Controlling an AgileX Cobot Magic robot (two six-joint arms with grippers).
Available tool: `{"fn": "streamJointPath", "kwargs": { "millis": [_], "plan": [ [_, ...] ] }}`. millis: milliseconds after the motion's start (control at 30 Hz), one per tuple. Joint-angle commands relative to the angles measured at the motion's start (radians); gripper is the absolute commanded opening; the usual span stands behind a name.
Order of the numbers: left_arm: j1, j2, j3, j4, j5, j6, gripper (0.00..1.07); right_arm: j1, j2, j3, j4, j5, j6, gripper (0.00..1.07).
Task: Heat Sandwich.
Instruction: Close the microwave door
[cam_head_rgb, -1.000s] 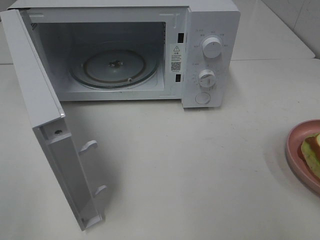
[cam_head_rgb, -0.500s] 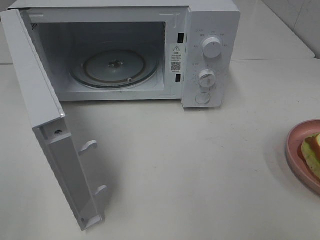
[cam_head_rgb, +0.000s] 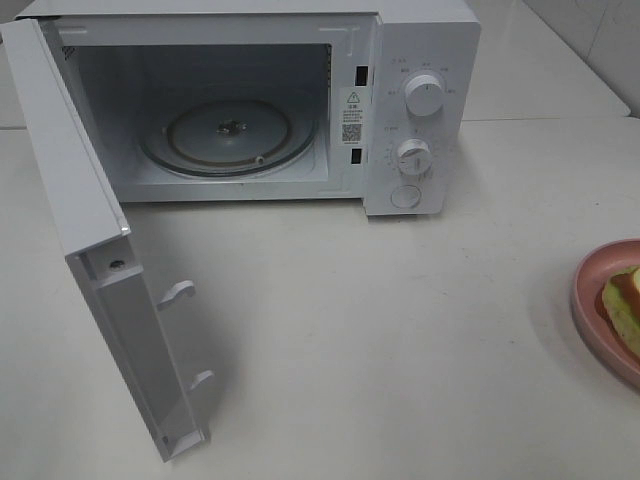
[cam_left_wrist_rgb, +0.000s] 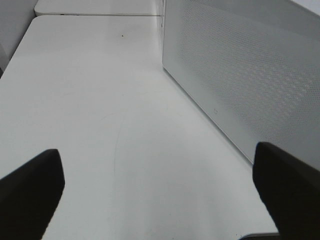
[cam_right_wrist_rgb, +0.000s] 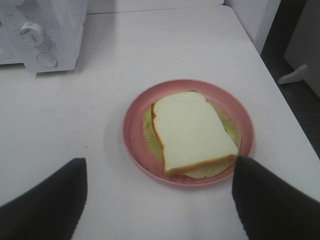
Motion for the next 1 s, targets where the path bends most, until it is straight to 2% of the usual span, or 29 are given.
{"fn": "streamJointPath", "kwargs": {
  "millis": [33,1000],
  "plan": [
    [0.0,-0.021,0.003,-0.003,-0.006,0.0,0.97,-0.01,-0.027,0.003,0.0,-0.01,-0.008,0.76],
    [0.0,-0.021,0.003,-0.003,-0.006,0.0,0.97,-0.006,-0.027,0.003,0.0,-0.01,-0.008,0.76]
  ]
}}
